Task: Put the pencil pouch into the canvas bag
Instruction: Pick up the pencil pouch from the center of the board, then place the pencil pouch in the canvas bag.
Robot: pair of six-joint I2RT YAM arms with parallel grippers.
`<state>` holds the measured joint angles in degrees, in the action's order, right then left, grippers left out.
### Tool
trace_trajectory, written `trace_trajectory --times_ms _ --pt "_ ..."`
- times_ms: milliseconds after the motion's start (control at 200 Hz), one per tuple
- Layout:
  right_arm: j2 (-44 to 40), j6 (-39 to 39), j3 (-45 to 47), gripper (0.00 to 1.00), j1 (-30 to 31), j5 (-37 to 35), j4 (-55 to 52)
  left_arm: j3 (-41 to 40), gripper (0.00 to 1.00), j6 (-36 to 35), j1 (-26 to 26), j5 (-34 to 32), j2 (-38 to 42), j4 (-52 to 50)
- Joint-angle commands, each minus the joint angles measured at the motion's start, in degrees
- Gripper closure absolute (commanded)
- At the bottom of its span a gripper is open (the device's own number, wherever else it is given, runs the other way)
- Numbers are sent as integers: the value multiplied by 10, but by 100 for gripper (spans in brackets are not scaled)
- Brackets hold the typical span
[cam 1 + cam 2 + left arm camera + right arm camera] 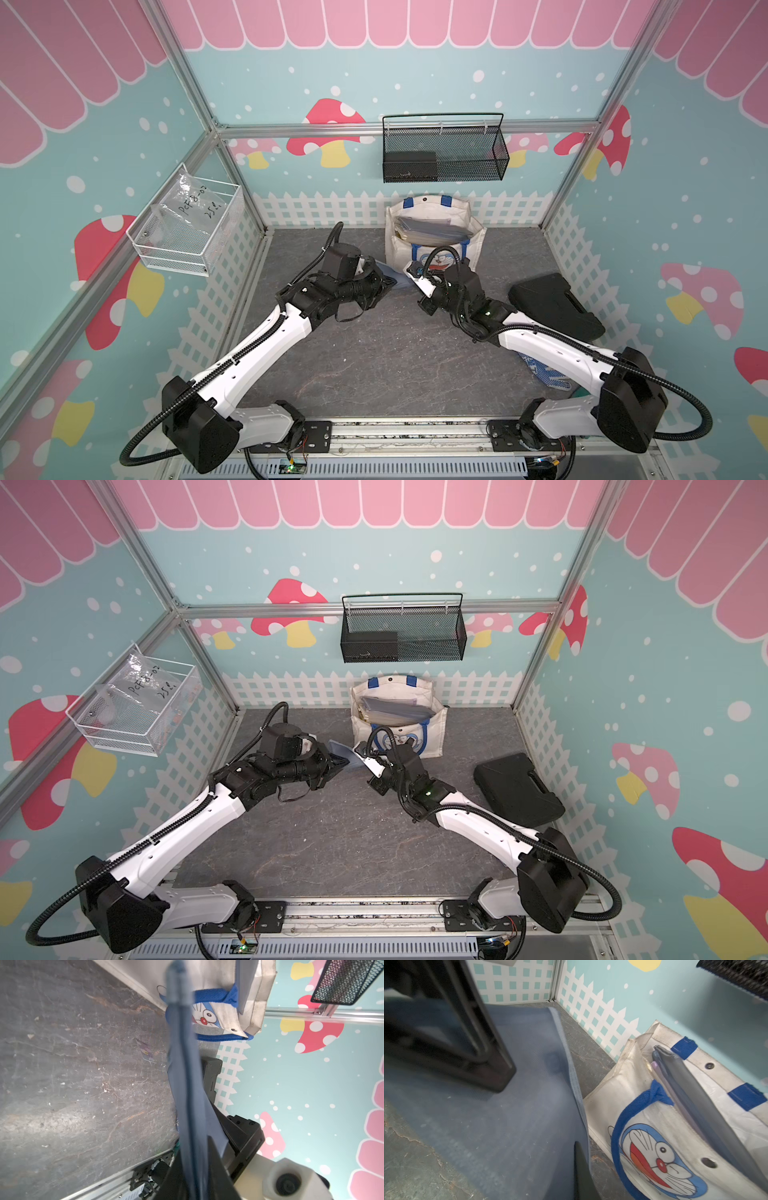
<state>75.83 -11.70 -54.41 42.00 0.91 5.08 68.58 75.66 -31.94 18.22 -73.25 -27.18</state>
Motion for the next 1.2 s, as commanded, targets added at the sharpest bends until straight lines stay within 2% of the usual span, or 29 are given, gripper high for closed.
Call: trace_trajectory --times_ms 0,160,240,340,570,871,1056,1196 --pt "-24 -50 -9 100 0 -2 -14 11 56 -34 9 -2 0 20" --pt "-56 -89 -3 100 -3 2 -15 -11 26 -74 17 -23 25 66" --pt "-67 -97 -13 100 -12 1 -21 -23 17 -97 26 -21 36 81" --pt "-72 -96 -35 100 -31 10 -33 -39 12 -126 35 -30 51 82" --pt "-41 -139 -128 100 -72 6 -78 -111 11 -139 81 -29 99 116" --pt "75 -257 -307 100 -117 22 -136 -153 13 -194 82 -13 94 65" --pt "161 -315 -376 100 -163 34 -161 -141 13 -221 82 -22 104 21" --pt "212 -315 -394 100 -198 79 -155 -125 14 -234 82 -35 108 -5"
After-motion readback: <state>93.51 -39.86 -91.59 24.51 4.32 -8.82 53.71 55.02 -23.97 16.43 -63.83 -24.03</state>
